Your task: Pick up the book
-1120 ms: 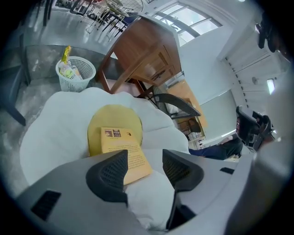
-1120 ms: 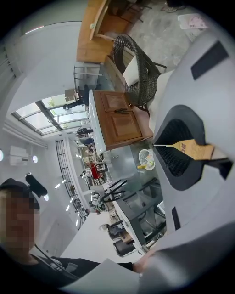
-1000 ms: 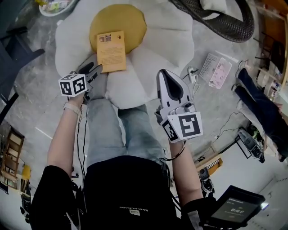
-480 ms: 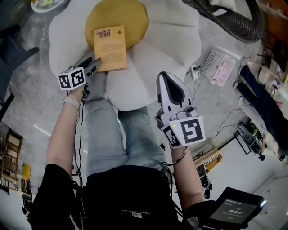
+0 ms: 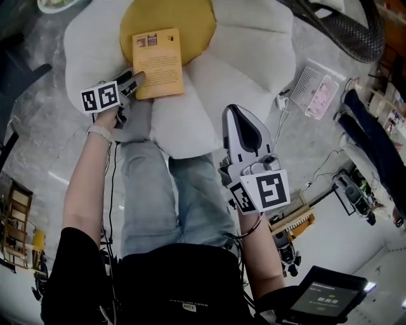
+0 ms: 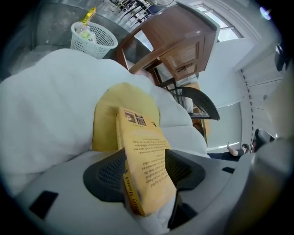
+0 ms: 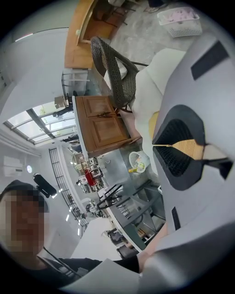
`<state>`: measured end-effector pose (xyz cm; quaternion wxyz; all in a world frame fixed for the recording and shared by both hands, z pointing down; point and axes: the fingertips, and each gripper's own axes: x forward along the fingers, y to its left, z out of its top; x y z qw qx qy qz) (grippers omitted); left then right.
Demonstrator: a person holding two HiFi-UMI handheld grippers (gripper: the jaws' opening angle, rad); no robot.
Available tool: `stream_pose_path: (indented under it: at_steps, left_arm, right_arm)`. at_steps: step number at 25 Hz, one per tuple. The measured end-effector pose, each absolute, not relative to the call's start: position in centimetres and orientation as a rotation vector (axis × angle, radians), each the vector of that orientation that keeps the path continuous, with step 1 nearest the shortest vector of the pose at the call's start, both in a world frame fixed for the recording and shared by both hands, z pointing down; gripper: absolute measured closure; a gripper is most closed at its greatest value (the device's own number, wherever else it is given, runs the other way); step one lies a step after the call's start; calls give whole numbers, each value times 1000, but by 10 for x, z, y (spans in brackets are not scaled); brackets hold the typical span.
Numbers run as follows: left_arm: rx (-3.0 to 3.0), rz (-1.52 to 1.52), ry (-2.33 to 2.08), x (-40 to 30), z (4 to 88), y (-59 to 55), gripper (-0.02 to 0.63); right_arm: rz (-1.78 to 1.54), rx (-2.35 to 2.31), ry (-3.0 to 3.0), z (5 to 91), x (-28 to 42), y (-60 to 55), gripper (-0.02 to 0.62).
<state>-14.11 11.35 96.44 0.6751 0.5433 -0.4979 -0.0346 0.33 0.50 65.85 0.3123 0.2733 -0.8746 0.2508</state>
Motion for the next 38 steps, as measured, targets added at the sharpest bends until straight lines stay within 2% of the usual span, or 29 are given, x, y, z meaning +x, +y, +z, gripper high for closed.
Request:
stream_pose_path:
  at_steps: [12, 25, 38]
  left_arm:
    - [1203, -175, -1066, -151, 997, 94, 333]
    - [1161, -127, -928, -138, 1029, 94, 311]
    - [1189, -145, -870, -134, 1030, 83, 307]
  right_arm:
    - [715, 753, -2288, 684, 9, 19, 566]
    - [758, 795, -2275, 700, 21, 27, 566]
    - [803, 814, -2263, 707, 24, 18, 566]
